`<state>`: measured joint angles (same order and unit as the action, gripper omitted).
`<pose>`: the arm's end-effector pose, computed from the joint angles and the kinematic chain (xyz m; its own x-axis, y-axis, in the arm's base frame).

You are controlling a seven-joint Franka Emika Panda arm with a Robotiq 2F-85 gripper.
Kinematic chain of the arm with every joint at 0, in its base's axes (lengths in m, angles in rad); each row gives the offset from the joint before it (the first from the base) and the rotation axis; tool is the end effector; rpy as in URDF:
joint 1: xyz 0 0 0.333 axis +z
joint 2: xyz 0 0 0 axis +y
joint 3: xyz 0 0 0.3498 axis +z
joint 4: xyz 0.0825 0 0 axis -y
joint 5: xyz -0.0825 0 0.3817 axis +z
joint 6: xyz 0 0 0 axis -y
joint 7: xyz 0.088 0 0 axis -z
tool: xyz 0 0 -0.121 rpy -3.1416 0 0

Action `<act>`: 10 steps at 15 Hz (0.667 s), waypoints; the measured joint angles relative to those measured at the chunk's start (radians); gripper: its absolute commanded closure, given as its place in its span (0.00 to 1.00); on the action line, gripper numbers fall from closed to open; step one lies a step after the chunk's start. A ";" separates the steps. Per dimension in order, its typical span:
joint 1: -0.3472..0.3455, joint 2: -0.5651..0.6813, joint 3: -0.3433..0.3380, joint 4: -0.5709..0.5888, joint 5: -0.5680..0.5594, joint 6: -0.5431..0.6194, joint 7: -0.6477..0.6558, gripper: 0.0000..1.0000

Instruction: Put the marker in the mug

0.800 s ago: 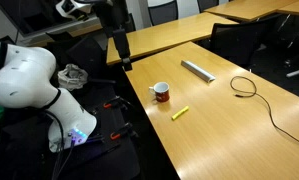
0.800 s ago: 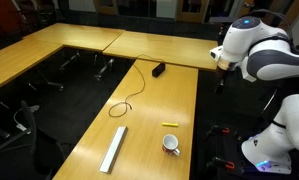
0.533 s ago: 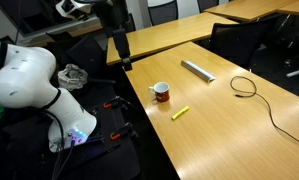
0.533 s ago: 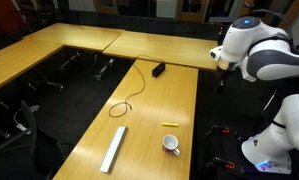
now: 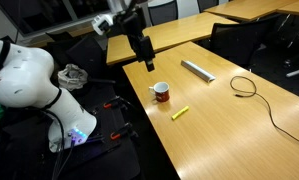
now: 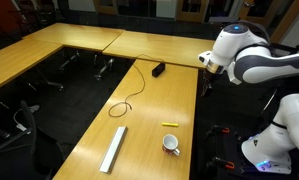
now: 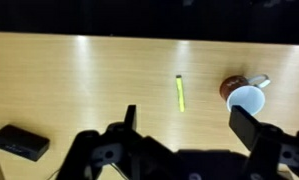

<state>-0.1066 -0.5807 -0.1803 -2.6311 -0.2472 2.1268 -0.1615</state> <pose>0.3343 -0.1145 0.4508 0.9985 0.0264 0.0470 0.0201 -0.9914 0.1290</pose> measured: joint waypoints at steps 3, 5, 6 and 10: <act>0.031 0.176 -0.049 0.001 0.054 0.188 -0.095 0.00; 0.042 0.313 -0.060 0.015 0.108 0.295 -0.160 0.00; 0.045 0.383 -0.060 0.029 0.134 0.339 -0.187 0.00; 0.049 0.659 -0.031 0.123 0.217 0.450 -0.251 0.00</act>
<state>-0.0576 0.0782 -0.2116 -2.5077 -0.0297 2.5770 -0.4125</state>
